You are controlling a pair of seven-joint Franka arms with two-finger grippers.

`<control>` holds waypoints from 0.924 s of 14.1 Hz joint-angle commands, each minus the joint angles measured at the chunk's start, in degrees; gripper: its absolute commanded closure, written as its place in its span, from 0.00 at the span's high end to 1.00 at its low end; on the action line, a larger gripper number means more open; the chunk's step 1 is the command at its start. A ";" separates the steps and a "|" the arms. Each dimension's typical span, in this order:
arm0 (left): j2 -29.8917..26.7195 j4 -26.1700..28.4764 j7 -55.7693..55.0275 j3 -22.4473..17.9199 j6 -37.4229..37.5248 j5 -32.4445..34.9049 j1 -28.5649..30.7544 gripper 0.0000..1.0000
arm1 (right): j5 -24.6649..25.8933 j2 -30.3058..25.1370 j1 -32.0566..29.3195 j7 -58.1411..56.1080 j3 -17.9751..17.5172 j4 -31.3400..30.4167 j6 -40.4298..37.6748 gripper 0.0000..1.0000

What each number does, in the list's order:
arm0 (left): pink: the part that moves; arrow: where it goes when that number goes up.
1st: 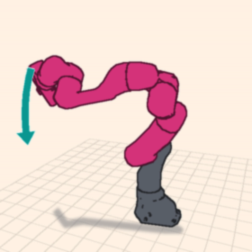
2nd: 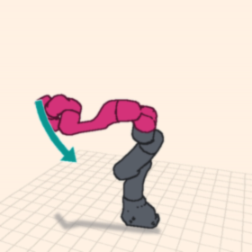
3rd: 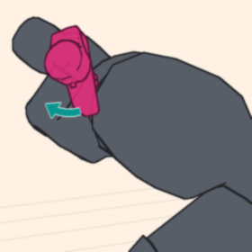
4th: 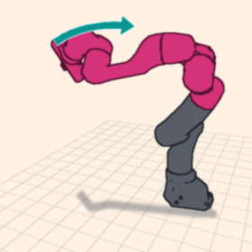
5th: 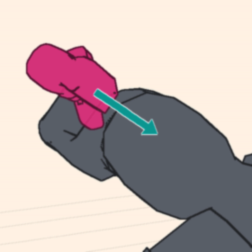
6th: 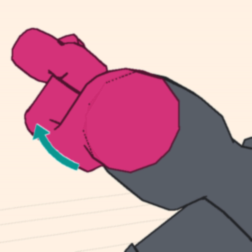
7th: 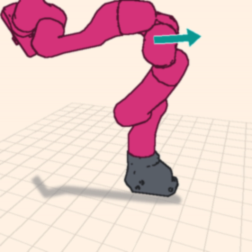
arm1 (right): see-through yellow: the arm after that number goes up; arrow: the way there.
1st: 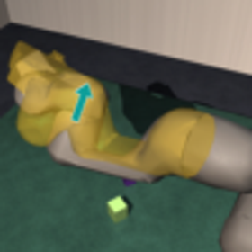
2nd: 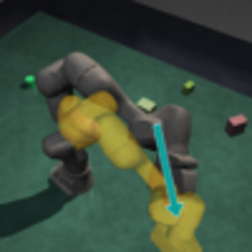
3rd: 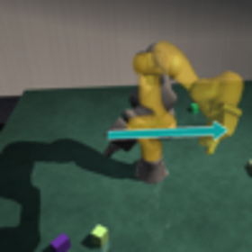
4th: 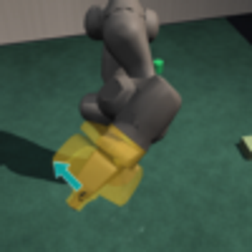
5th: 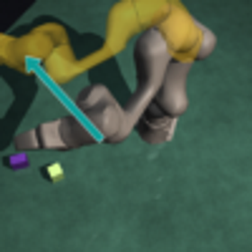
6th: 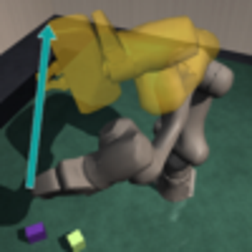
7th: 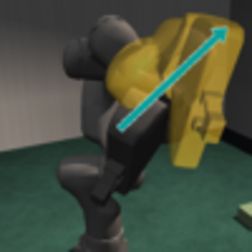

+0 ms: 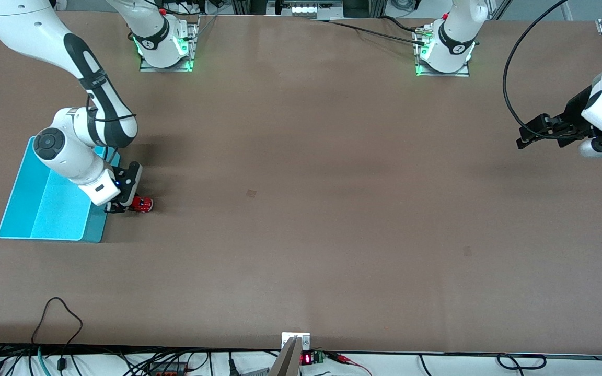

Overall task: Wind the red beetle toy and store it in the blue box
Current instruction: 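Lift the car with the right gripper over the blue box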

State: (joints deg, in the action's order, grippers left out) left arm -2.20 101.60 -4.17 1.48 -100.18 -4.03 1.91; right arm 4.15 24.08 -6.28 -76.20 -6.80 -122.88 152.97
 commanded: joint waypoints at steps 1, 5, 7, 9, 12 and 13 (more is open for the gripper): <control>0.01 -0.62 0.04 0.28 0.95 1.04 0.46 1.00 | -0.90 -4.73 3.63 14.88 -0.49 2.19 -7.56 0.00; -0.08 -0.62 0.04 0.19 1.04 1.13 0.38 1.00 | -0.81 -7.89 5.49 35.20 -0.23 11.86 -23.83 0.00; -0.08 -0.62 0.04 0.11 1.30 1.13 0.38 1.00 | -0.55 -10.45 4.97 39.88 1.86 11.96 -26.84 0.00; -0.08 -0.62 0.04 0.10 1.30 1.13 0.38 1.00 | -0.89 -12.21 5.05 42.35 8.44 12.05 -29.73 0.00; -0.08 -0.79 0.13 0.37 1.22 1.22 0.38 1.00 | -0.81 -11.87 5.32 47.87 16.01 13.98 -32.38 0.00; -0.08 -0.88 0.13 0.45 0.95 1.22 0.38 1.00 | -0.72 -10.91 5.32 52.51 17.60 13.63 -32.39 0.00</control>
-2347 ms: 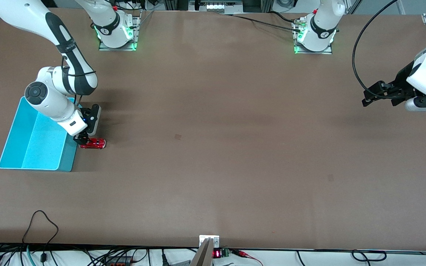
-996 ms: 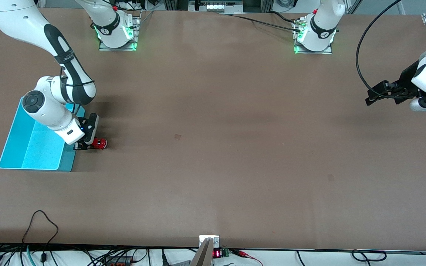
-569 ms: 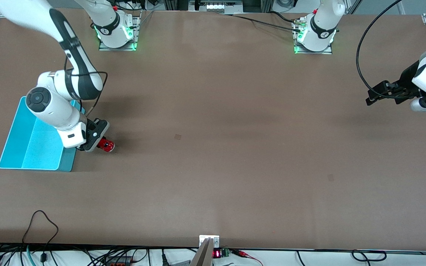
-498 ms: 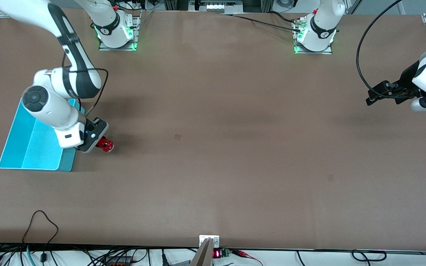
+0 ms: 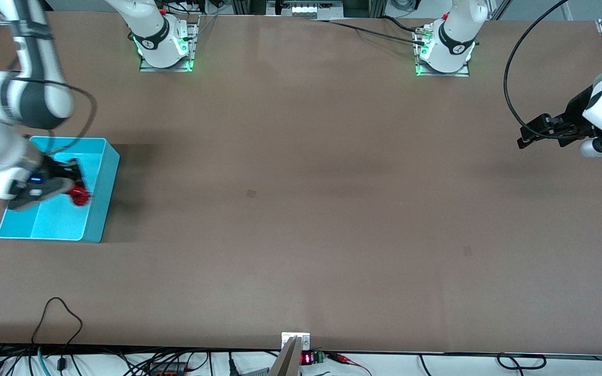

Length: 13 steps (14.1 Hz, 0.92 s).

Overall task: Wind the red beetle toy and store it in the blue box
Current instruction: 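Lift the car with the right gripper over the blue box, then lower the car into the blue box and open the right gripper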

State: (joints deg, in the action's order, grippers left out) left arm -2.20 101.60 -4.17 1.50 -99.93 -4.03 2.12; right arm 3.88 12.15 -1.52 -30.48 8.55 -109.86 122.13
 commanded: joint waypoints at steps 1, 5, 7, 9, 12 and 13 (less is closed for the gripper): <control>-0.08 -0.88 0.13 0.43 0.61 1.22 0.16 1.00 | -0.28 2.60 0.55 11.54 3.73 0.18 -1.55 0.00; -0.17 -1.23 0.13 0.78 -0.44 1.22 0.08 1.00 | -0.28 7.87 0.46 13.96 6.38 -0.09 -0.76 0.00; -0.17 -1.23 0.22 0.87 -1.15 1.22 -0.27 1.00 | -0.45 10.34 -0.06 14.04 6.39 -0.09 -0.49 0.00; -0.17 -1.23 0.22 0.87 -1.06 1.22 -0.27 1.00 | -0.54 13.06 -0.68 14.04 6.47 -0.09 1.43 0.02; -0.26 -1.23 0.13 0.87 -0.97 1.22 -0.19 1.00 | -0.54 14.22 -1.38 14.04 6.47 0.17 3.11 0.22; -0.26 -1.23 0.13 0.87 -0.88 1.22 -0.27 1.00 | -0.54 14.13 -1.38 14.04 6.47 0.17 3.11 0.50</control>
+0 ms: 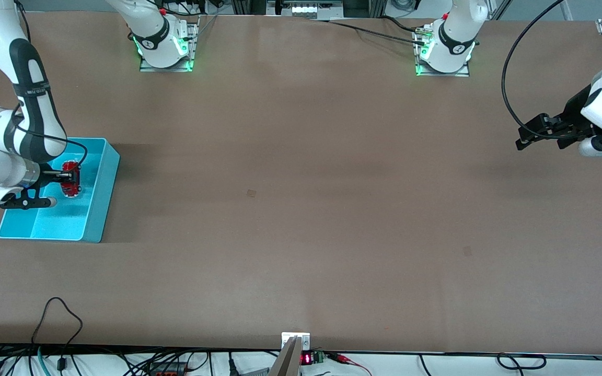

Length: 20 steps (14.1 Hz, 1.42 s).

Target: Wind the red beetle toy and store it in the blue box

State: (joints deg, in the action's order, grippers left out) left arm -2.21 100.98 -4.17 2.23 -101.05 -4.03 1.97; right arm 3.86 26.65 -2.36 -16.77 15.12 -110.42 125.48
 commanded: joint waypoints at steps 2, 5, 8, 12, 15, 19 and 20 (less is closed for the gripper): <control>-0.43 -0.61 0.13 0.23 0.59 1.22 -0.12 1.00 | -0.61 -0.98 -0.45 0.42 -0.18 0.82 -0.58 0.89; -0.51 -0.61 0.13 0.58 0.59 1.22 -0.30 1.00 | -0.44 -3.97 -0.10 -0.28 -0.27 1.00 -1.28 1.00; -0.25 -0.61 0.13 -0.11 0.24 1.22 -1.34 1.00 | 0.00 -8.44 0.43 -0.55 -1.05 1.17 -4.35 1.00; -0.43 -0.61 0.13 -2.74 0.33 1.22 -4.59 1.00 | -0.61 -17.84 1.57 -0.29 -6.75 4.93 -14.09 1.00; -0.43 -0.52 0.13 -3.72 0.33 1.22 -4.61 1.00 | -1.66 -18.74 1.57 0.15 -11.59 13.98 -24.11 1.00; -0.95 0.09 0.21 -3.55 0.51 1.31 -3.90 1.00 | -4.22 -20.14 3.84 9.90 -13.36 19.97 -32.56 1.00; -1.04 0.18 0.21 -3.46 0.59 1.31 -3.90 1.00 | -4.04 -21.02 4.12 9.91 -13.45 20.33 -33.53 1.00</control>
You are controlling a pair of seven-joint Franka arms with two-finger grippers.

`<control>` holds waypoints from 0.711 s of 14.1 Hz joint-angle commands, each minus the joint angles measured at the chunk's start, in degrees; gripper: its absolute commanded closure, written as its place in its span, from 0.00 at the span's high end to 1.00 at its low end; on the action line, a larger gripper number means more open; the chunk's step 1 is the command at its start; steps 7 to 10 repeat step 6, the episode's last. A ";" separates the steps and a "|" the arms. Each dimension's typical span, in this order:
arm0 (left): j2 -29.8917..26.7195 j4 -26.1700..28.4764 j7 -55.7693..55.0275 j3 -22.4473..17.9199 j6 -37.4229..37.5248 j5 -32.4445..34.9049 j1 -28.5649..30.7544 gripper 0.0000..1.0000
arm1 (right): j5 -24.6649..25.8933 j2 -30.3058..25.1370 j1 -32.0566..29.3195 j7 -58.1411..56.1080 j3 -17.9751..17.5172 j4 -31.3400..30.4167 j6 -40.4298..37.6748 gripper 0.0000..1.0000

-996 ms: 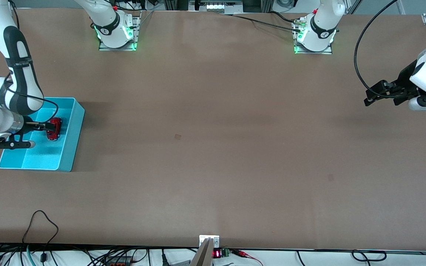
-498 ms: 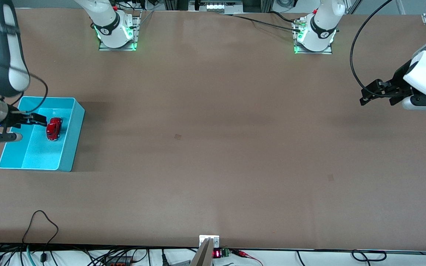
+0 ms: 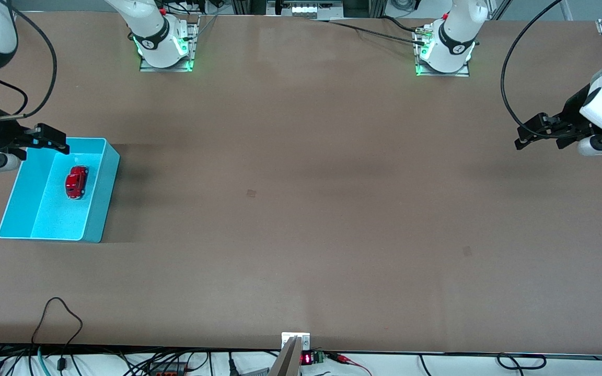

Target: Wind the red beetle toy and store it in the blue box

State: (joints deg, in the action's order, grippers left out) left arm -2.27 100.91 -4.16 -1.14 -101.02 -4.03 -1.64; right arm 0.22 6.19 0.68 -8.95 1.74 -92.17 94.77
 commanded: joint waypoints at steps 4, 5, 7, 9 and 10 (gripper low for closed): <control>-0.99 0.17 1.07 -0.09 1.52 1.30 -0.29 1.00 | 0.30 -1.89 1.08 2.10 -0.07 2.08 -3.19 1.00; -0.99 -0.01 2.82 -0.18 2.48 1.30 -0.29 1.00 | 1.00 -1.80 1.08 2.10 -0.16 2.08 -3.10 1.00; -0.99 -0.01 3.97 -0.18 2.75 1.30 -0.21 1.00 | 1.01 -1.89 1.08 2.10 -0.16 2.08 -3.01 1.00; -0.99 -0.01 3.97 -0.18 2.75 1.30 -0.21 1.00 | 1.01 -1.89 1.08 2.10 -0.16 2.08 -3.01 1.00; -0.99 -0.01 3.97 -0.18 2.75 1.30 -0.21 1.00 | 1.01 -1.89 1.08 2.10 -0.16 2.08 -3.01 1.00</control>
